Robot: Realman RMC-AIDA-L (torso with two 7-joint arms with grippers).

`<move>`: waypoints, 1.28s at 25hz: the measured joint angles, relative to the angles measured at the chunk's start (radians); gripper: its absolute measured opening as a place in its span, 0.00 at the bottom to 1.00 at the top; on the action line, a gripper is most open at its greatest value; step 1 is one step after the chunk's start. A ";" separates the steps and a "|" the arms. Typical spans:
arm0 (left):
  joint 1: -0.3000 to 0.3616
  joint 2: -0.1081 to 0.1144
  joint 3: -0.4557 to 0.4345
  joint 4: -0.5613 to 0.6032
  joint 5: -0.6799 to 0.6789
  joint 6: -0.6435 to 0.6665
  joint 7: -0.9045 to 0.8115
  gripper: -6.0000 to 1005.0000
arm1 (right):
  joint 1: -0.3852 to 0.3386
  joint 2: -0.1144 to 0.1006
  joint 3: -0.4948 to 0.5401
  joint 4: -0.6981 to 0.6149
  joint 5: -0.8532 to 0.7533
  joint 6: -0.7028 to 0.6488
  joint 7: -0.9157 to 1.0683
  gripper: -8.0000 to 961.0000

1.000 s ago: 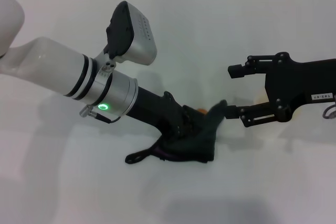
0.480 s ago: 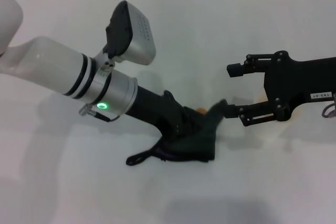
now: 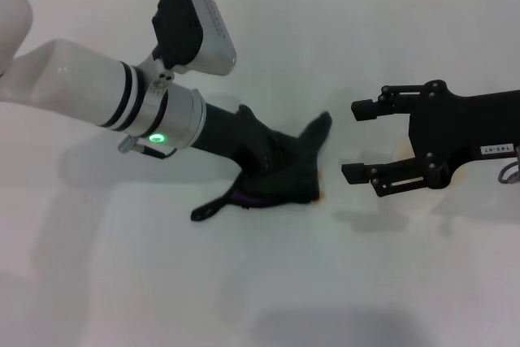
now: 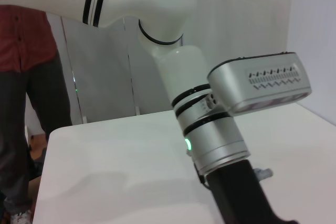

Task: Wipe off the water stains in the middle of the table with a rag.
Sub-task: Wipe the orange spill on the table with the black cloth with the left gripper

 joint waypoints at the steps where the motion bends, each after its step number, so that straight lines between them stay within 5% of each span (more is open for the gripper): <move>1: 0.000 0.000 0.000 0.000 0.000 -0.013 0.000 0.07 | 0.000 0.000 0.000 0.000 0.000 0.000 0.000 0.86; 20: -0.027 -0.008 0.008 0.007 0.005 -0.051 0.005 0.07 | -0.001 0.001 0.004 0.002 0.003 0.004 0.000 0.86; 32: -0.022 -0.009 0.126 -0.001 -0.102 -0.042 0.019 0.07 | -0.002 0.001 0.003 -0.007 0.003 0.003 0.002 0.86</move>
